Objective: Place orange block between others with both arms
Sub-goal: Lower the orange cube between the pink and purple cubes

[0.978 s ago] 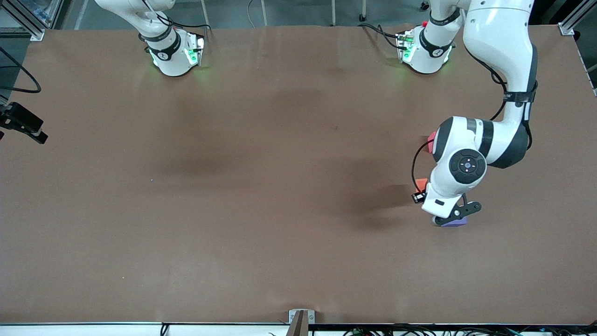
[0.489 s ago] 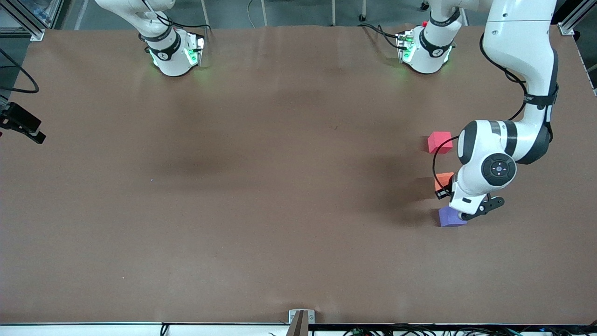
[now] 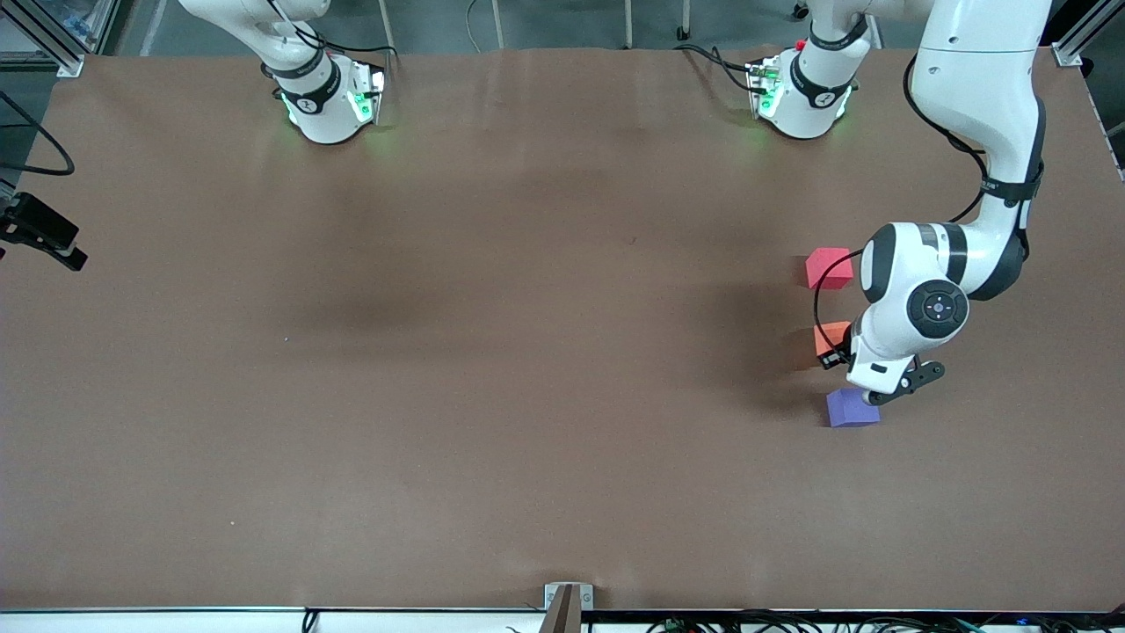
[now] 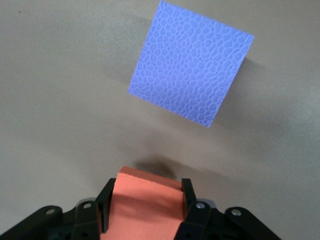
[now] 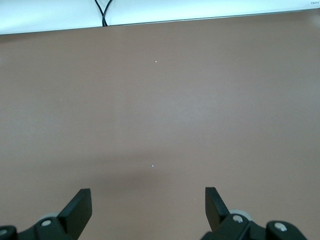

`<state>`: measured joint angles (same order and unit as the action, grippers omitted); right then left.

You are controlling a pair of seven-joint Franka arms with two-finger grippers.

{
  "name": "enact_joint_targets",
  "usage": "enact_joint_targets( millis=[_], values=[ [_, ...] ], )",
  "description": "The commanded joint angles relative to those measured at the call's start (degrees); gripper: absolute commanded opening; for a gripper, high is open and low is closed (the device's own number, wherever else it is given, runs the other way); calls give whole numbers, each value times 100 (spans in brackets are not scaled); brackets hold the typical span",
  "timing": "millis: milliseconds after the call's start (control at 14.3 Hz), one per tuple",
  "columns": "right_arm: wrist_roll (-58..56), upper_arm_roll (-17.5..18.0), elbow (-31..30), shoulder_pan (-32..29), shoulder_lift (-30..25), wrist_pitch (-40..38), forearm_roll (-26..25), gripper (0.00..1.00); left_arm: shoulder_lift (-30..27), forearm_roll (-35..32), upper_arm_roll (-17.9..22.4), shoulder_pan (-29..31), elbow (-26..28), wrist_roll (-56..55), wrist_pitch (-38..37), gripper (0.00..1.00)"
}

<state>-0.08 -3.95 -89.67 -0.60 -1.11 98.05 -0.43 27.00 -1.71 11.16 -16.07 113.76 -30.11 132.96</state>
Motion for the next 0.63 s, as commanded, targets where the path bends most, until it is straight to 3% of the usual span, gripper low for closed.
enact_joint_targets(
  millis=[0, 419, 559],
  values=[
    [-54, 69, -16, -80, -64, -31, 25, 100, -116, 101, -61, 130, 191, 295, 90, 30],
    [-45, 69, -15, -72, -73, -31, 25, 100, -89, 101, -131, 157, 173, 295, 90, 82],
    [-45, 69, -15, -80, -73, -32, 25, 100, -107, 101, -140, 140, 156, 286, 81, 89]
  ],
)
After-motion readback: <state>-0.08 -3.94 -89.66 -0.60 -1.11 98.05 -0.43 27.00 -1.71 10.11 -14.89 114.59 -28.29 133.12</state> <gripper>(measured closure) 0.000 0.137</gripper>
